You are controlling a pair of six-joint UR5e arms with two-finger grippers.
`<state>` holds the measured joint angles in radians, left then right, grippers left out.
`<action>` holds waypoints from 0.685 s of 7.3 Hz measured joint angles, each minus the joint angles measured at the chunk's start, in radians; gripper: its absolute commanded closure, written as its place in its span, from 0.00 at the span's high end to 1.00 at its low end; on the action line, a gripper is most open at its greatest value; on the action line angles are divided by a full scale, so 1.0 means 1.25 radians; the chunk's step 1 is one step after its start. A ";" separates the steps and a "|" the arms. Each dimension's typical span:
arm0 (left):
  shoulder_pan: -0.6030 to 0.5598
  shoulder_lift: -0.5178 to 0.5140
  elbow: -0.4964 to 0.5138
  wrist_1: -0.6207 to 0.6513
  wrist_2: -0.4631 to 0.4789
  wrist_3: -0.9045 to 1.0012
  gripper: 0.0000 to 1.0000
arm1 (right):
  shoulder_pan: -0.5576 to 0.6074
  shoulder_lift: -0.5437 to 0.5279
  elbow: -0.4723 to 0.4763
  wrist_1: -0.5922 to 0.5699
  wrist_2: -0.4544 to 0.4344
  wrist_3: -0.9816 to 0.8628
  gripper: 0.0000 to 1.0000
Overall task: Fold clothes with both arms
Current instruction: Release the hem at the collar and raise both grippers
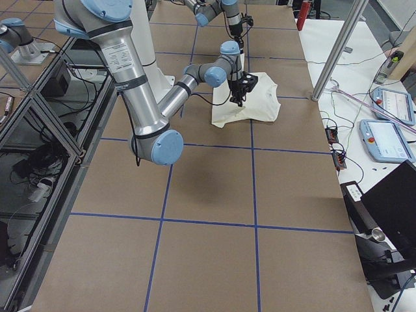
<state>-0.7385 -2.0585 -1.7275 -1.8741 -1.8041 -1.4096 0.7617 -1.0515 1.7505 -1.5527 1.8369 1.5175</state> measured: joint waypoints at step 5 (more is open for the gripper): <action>-0.037 -0.098 0.248 -0.147 0.055 0.004 0.29 | 0.045 0.187 -0.405 0.179 0.001 -0.029 0.14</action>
<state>-0.7845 -2.1815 -1.4174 -2.0578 -1.7350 -1.4040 0.8184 -0.8183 1.2448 -1.3290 1.8383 1.4808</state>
